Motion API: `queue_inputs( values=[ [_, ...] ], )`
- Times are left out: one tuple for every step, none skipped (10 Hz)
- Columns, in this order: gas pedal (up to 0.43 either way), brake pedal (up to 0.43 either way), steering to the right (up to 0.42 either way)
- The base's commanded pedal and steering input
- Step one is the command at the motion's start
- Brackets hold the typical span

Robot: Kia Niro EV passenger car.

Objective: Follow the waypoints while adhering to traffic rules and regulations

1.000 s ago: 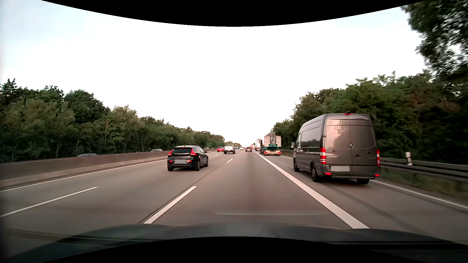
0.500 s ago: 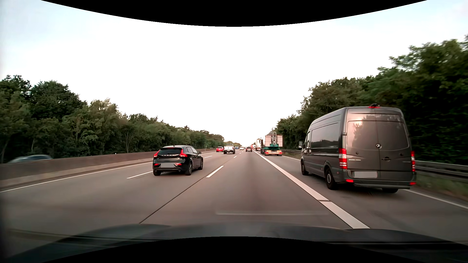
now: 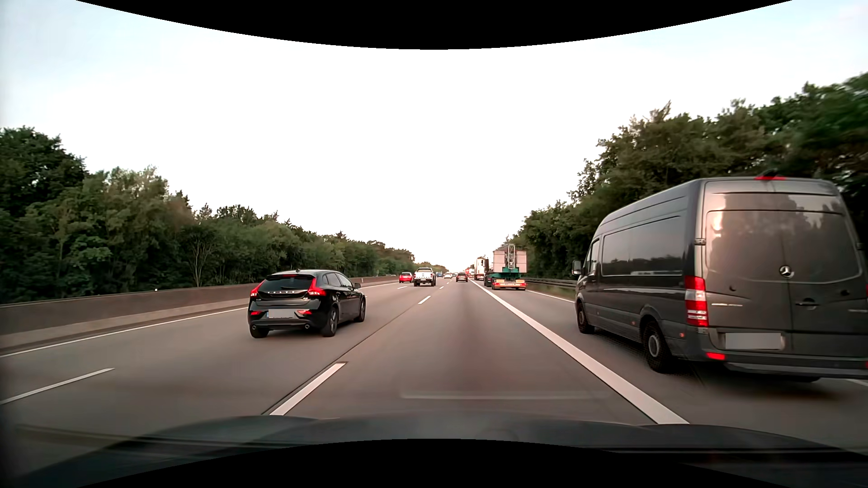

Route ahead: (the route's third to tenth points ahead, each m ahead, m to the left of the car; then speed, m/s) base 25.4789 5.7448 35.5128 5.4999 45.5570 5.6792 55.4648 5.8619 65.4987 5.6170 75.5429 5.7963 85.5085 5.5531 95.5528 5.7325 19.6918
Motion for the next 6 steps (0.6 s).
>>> queue_inputs(
  values=[
    [0.169, 0.0, -0.003],
    [0.169, 0.0, -0.003],
    [0.169, 0.0, -0.003],
    [0.169, 0.0, -0.003],
    [0.169, 0.0, -0.003],
    [0.169, 0.0, -0.003]
  ],
)
